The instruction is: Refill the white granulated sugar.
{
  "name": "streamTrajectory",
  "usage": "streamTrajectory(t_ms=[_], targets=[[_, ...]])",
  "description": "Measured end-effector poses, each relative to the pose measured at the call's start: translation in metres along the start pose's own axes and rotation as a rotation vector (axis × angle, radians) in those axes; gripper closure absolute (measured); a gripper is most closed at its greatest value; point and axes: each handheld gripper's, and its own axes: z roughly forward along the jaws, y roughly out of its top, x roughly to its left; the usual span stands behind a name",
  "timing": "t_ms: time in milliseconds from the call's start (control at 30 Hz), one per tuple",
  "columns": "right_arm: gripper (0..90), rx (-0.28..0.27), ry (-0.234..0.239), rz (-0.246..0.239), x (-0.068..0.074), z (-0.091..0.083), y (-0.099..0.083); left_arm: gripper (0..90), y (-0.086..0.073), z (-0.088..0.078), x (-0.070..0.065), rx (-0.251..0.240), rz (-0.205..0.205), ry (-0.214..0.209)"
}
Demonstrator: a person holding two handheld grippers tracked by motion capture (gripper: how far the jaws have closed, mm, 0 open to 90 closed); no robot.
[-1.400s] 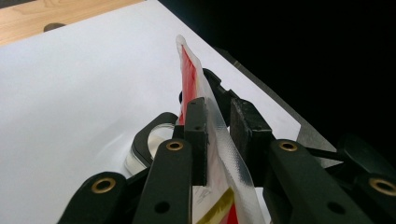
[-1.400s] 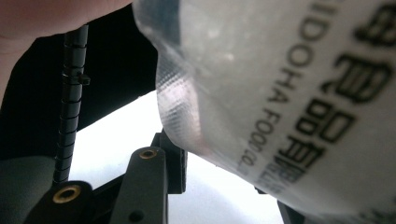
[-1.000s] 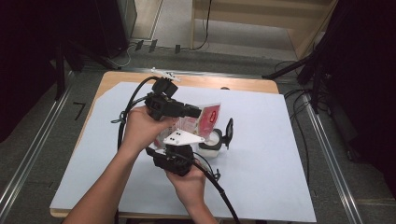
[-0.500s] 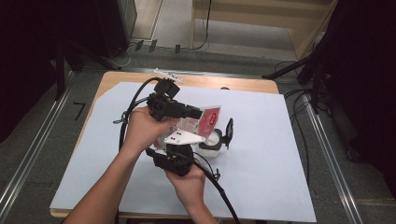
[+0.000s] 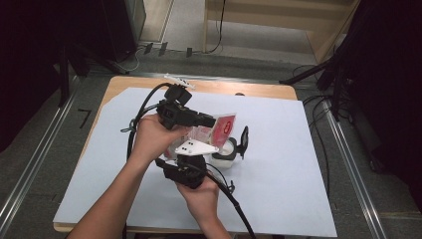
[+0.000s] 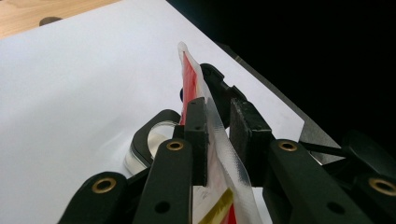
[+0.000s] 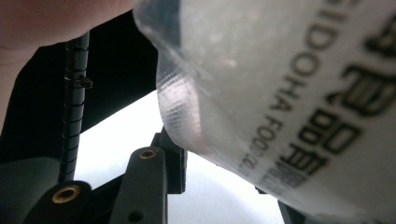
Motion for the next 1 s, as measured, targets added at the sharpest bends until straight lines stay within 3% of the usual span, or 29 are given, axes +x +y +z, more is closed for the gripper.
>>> streamTrajectory(t_ms=[1000], targets=[[63.7, -0.016, -0.011, 0.007, 0.0001, -0.0004, -0.0015, 79.7, 0.0018, 0.0012, -0.0031, 0.006, 0.02, 0.009]])
